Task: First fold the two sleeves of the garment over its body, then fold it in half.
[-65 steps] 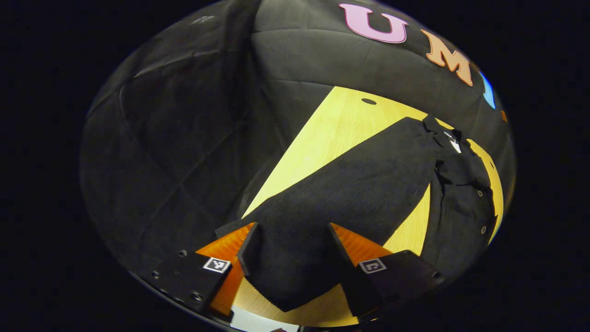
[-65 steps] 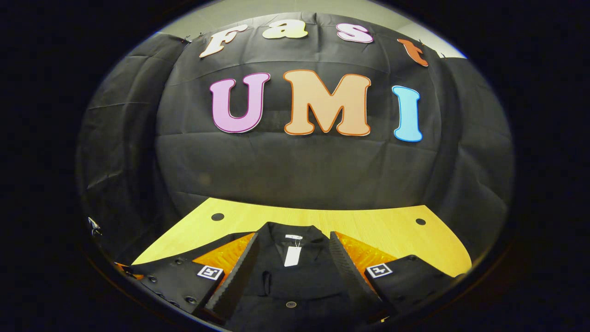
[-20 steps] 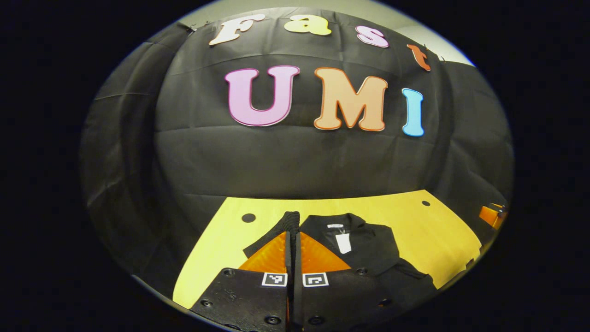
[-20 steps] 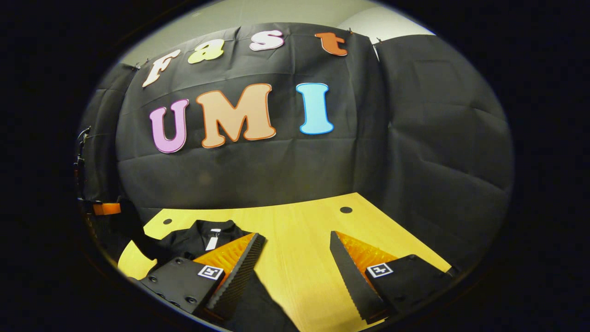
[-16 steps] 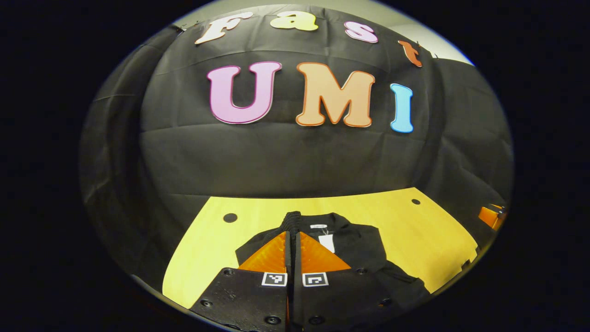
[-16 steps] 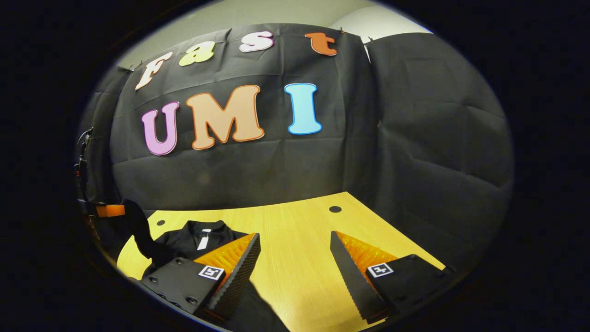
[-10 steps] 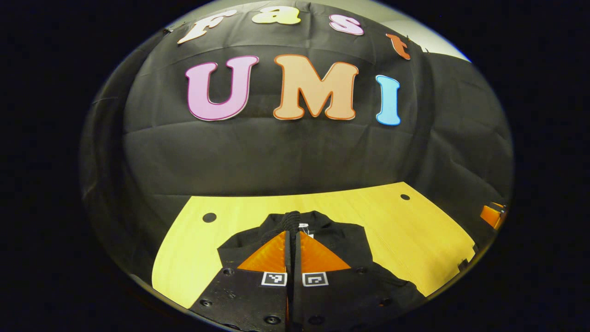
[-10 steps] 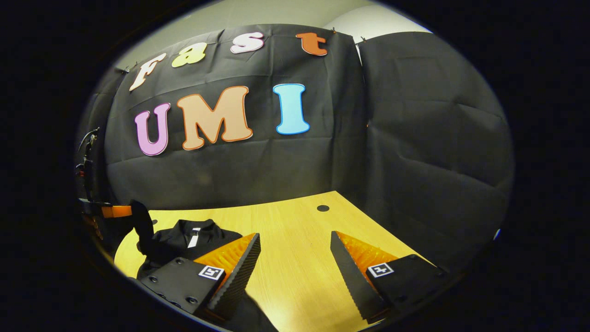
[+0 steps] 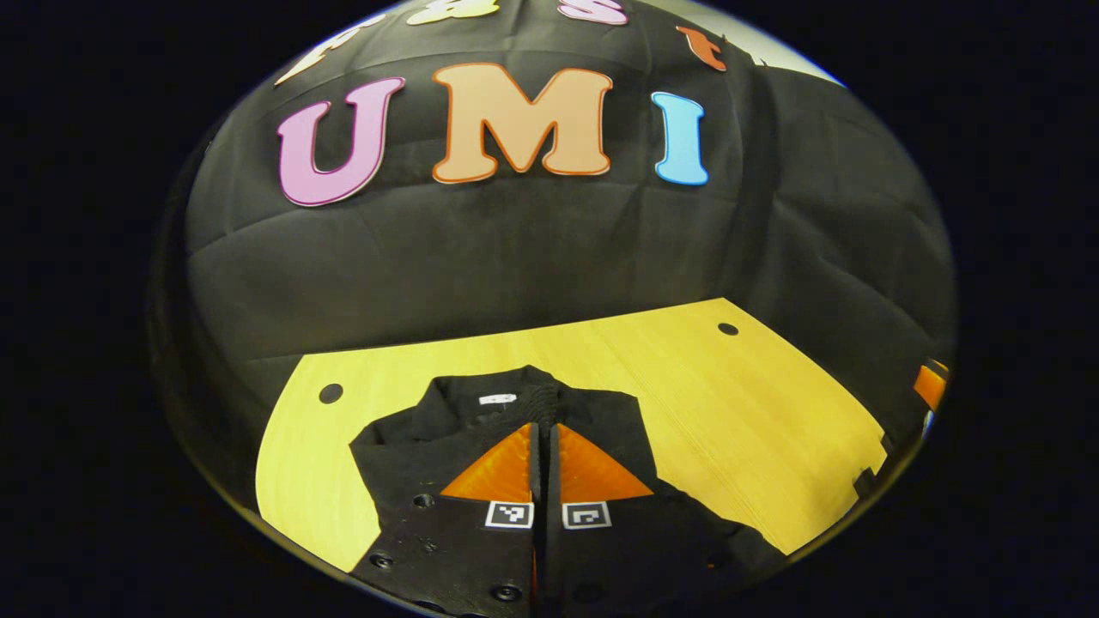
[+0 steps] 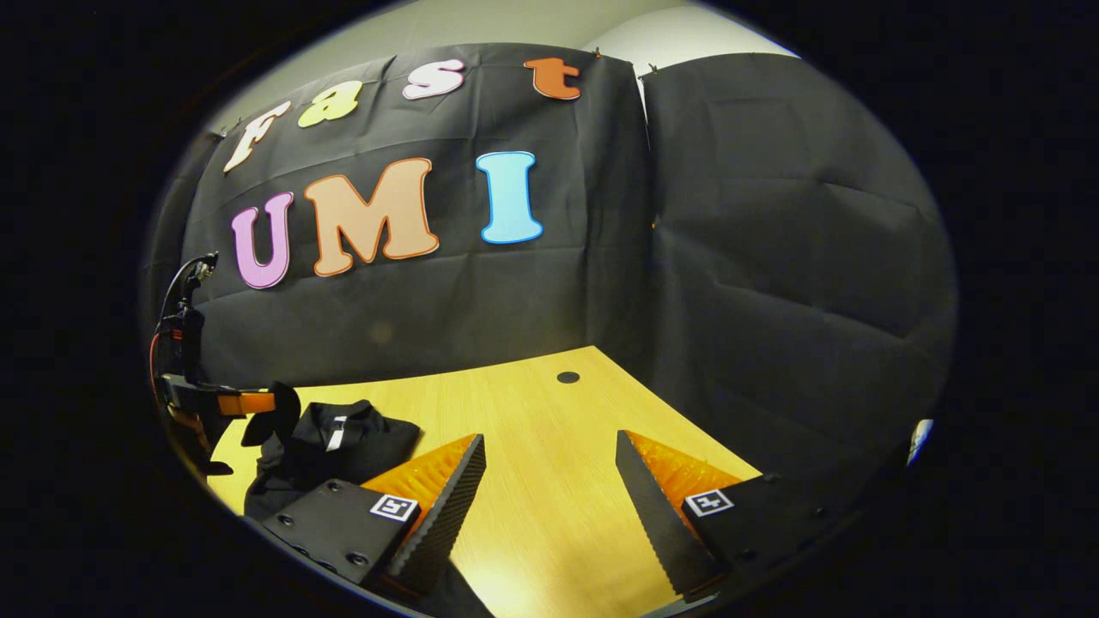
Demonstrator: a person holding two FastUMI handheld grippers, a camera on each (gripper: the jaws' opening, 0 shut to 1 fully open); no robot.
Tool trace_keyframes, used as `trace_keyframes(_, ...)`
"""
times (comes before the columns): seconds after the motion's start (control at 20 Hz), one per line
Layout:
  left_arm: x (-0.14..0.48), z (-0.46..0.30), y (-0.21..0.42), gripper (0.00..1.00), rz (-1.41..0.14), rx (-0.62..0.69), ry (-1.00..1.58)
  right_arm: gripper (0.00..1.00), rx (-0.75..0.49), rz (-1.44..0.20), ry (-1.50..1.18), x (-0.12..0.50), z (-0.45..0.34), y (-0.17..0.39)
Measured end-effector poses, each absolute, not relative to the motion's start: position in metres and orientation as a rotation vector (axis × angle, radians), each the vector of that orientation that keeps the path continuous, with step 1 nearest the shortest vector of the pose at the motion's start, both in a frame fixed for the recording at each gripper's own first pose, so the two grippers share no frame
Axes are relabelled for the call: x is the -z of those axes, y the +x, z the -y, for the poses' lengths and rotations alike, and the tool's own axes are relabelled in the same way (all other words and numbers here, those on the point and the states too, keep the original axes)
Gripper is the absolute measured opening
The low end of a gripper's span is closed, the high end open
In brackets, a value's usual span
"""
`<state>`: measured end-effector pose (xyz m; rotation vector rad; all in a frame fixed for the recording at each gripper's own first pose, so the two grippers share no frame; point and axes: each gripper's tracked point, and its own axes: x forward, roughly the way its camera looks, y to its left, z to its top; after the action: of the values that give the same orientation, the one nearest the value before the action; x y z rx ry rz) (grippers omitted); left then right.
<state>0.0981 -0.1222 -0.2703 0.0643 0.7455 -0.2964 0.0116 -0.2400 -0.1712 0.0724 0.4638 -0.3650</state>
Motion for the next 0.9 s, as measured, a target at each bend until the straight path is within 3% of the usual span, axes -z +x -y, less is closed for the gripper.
trace_keyframes(0.1, 0.271, 0.13, 0.1, 0.0, -0.751, 0.293, 0.094, 0.96, 0.369, -0.467, 0.08, 0.173, 0.245, 0.007)
trace_keyframes(0.2, 0.261, 0.142, 0.113, 0.13, -0.693, 0.288, 0.085, 0.95, 0.363, -0.463, 0.084, 0.172, 0.246, 0.005)
trace_keyframes(0.35, 0.222, 0.143, 0.112, 1.0, -0.597, 0.26, 0.084, 0.97, 0.314, -0.457, 0.074, 0.175, 0.241, 0.008)
trace_keyframes(0.4, 0.209, 0.139, 0.11, 1.0, -0.565, 0.243, 0.093, 0.97, 0.289, -0.458, 0.069, 0.175, 0.239, 0.009)
trace_keyframes(0.45, 0.199, 0.134, 0.105, 0.94, -0.538, 0.225, 0.099, 0.97, 0.262, -0.459, 0.066, 0.177, 0.237, 0.011)
trace_keyframes(0.65, 0.17, 0.101, 0.072, 0.94, -0.483, 0.12, 0.099, 0.98, 0.132, -0.476, 0.065, 0.185, 0.216, 0.017)
trace_keyframes(0.9, 0.155, 0.05, 0.021, 0.93, -0.462, 0.049, 0.098, 0.98, 0.064, -0.462, 0.064, 0.185, 0.178, 0.006)
